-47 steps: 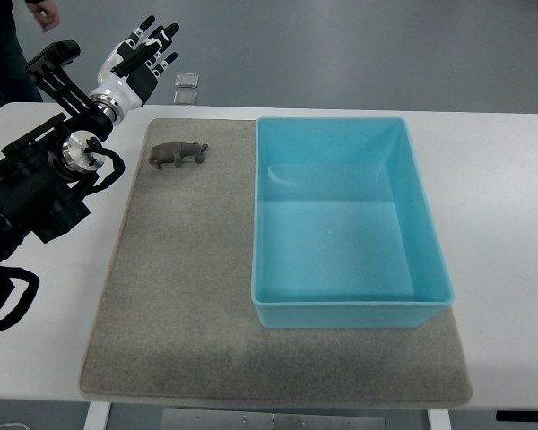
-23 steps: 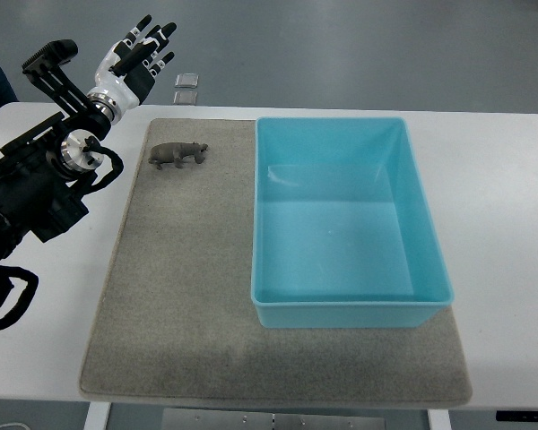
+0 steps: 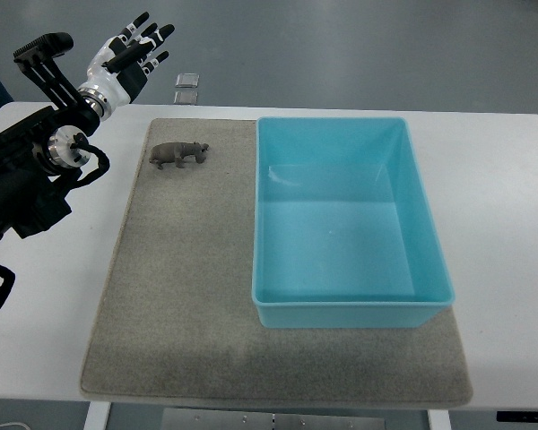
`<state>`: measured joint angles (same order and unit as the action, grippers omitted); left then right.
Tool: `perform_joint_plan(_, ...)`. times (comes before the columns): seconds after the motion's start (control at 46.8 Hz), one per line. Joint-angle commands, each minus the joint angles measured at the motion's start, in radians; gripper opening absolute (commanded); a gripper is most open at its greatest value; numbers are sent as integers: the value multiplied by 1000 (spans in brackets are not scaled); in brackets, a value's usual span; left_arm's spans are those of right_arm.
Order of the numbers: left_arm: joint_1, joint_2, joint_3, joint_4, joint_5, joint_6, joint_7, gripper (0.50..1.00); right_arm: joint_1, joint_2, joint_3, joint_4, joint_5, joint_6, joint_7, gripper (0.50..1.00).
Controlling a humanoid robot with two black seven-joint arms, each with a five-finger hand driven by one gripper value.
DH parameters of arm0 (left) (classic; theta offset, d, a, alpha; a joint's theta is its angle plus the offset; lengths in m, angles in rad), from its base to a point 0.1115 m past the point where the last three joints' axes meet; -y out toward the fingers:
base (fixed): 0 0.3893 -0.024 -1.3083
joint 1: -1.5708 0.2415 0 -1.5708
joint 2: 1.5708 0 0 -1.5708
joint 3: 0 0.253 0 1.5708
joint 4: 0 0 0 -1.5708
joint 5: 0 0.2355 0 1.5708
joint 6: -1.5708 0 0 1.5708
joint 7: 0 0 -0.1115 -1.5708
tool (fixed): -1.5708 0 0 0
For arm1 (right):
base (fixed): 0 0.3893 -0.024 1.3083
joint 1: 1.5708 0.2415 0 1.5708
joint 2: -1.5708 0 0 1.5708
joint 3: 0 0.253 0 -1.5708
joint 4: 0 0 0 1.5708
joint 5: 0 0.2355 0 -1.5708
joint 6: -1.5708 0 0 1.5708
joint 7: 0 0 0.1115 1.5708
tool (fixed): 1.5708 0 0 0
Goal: Place brown hippo in blue box with left hand
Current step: 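Swing the left hand over the brown hippo, fingers pointing down, then lower the left hand onto the brown hippo and close the fingers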
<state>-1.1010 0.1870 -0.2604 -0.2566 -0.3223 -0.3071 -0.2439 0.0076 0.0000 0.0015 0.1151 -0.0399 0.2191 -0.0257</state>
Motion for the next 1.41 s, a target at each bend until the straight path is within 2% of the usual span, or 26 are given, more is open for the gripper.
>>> perform_joint_plan(0.0, -6, 2, 50, -1, 55, -4, -2, 994, 0, 0, 0, 0, 0, 0, 0, 936)
perform_joint_plan(0.128, -17, 29, 58, -18, 169, -17, -2, 994, 0, 0, 0, 0, 0, 0, 1, 936)
perform_joint_plan(0.384, -26, 104, 67, -156, 429, -17, -2, 994, 0, 0, 0, 0, 0, -1, 0, 936)
perform_joint_plan(0.683, -85, 192, 223, -291, 584, -17, -2, 994, 0, 0, 0, 0, 0, 0, 0, 936)
perform_joint_plan(0.833, -114, 239, 265, -352, 750, -20, -2, 994, 0, 0, 0, 0, 0, 0, 0, 936)
perform_joint_plan(0.982, -126, 243, 263, -351, 960, -17, -2, 994, 0, 0, 0, 0, 0, 0, 0, 936)
perform_joint_plan(1.388, -131, 238, 267, -349, 1272, 14, -2, 992, 0, 0, 0, 0, 0, 0, 0, 936)
